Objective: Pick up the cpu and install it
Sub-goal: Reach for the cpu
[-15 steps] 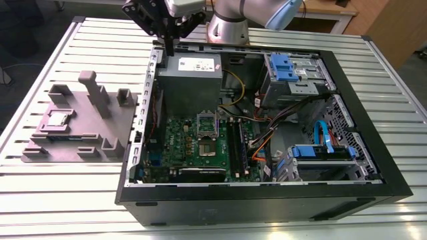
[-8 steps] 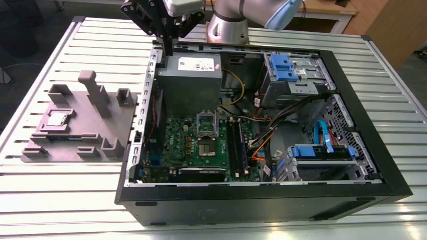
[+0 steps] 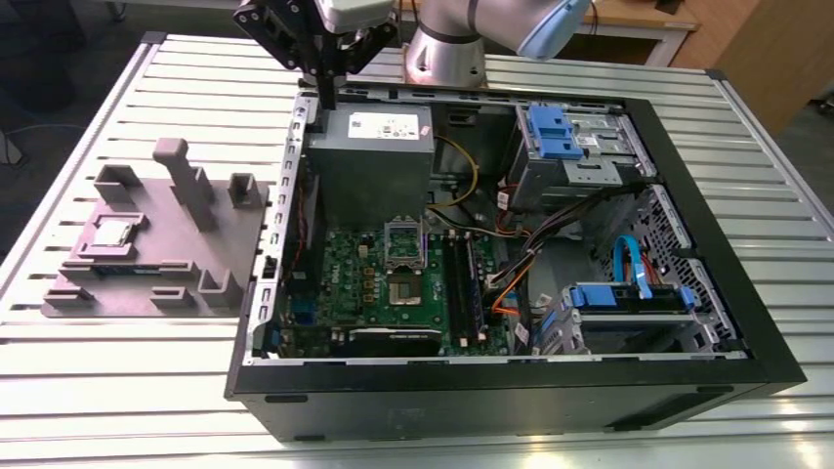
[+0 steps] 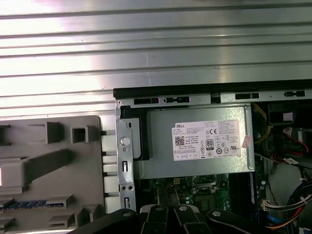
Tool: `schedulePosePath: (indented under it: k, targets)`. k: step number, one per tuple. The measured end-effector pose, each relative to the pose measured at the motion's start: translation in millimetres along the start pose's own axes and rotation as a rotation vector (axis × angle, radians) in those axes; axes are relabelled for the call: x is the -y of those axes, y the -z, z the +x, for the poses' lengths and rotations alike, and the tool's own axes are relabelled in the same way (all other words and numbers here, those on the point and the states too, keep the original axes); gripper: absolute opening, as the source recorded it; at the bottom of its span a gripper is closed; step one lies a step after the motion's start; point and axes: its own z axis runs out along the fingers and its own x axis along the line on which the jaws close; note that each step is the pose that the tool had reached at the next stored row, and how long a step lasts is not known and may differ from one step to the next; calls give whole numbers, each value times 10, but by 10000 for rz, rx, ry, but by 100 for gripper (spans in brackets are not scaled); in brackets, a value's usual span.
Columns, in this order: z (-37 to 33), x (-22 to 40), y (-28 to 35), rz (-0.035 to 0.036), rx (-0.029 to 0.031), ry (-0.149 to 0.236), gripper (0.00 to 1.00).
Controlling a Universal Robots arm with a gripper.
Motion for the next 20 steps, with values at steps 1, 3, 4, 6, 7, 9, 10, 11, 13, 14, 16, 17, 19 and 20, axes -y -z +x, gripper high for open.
schedulePosePath:
  k: [1,3,4,6,7,9,10,11,13,14,16,17,19,20]
  targets:
    - [1,0,0,0,0,0,11]
    - [6,1,0,0,0,0,11]
    - [7,1,0,0,1,1,11]
    - [14,2,0,0,0,-1,11]
    - [19,2,0,-1,1,-1,11]
    - [24,2,0,0,0,1,11]
    - [27,2,0,0,0,1,11]
    - [32,3,-1,-1,1,0,11]
    - [42,4,-1,-1,0,1,11]
    - [47,4,-1,-1,0,0,11]
    - [65,5,0,1,-1,1,11]
    - [77,6,0,0,0,0,11]
    - [95,7,0,0,0,0,11]
    - [102,8,0,0,1,0,11]
